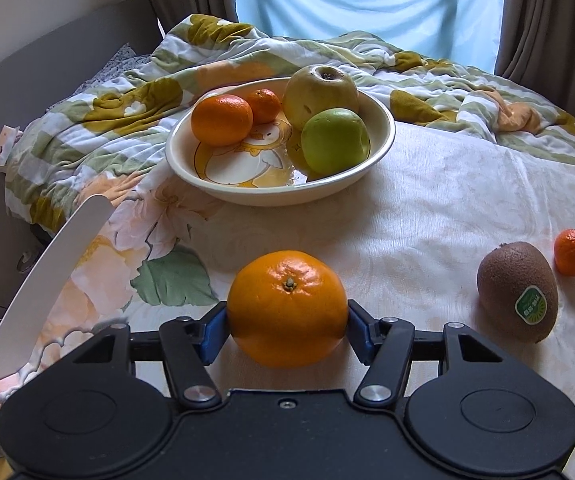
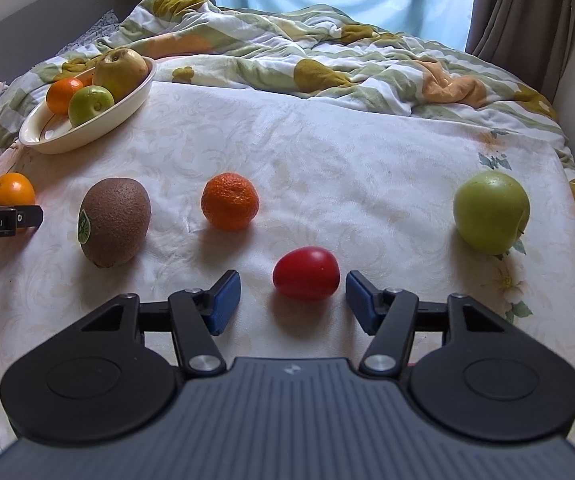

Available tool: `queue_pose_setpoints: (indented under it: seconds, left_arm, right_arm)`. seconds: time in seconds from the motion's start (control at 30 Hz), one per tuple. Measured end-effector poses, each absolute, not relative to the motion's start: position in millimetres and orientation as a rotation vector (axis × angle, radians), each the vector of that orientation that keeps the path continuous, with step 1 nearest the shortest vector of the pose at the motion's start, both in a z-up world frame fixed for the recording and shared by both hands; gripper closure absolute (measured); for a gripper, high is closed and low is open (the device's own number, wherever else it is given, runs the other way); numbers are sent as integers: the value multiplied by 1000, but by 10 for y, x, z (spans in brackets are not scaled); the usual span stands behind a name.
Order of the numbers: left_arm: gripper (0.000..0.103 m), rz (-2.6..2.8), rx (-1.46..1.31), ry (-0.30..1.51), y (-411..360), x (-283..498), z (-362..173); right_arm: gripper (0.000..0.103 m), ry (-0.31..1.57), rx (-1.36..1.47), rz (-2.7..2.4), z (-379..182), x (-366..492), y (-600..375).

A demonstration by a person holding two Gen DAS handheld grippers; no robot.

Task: Organize fruits
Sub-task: 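Grasp the large orange with the left tool while the right tool grasps a red tomato, then carry the large orange into the duck bowl and open the left tool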

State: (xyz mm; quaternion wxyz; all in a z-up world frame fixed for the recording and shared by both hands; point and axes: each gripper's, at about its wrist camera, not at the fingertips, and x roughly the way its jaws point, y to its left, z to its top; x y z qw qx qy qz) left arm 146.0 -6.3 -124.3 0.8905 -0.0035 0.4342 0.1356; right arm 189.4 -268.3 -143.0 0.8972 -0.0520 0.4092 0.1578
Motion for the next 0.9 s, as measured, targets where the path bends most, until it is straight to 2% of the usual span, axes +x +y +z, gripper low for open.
queue_pose_setpoints:
  seconds: [0.2, 0.3, 0.33, 0.6, 0.9]
  left_arm:
    - [39, 270, -12, 912, -58, 1384, -1235]
    - [39, 263, -16, 915, -56, 1341, -1226]
    - [39, 261, -17, 915, -56, 1320, -1221]
    - [39, 234, -23, 895, -96, 1139, -1056]
    - [39, 218, -34, 839, -73, 941, -642]
  right_arm:
    - [36, 840, -111, 318, -1429, 1891, -2679]
    - [51, 834, -115, 314, -1422, 1884, -2676]
    - [53, 832, -119, 313, -1416, 1884, -2675]
    - [53, 801, -112, 318, -1267, 1781, -2662]
    - [53, 760, -105, 352, -909, 1602, -2534]
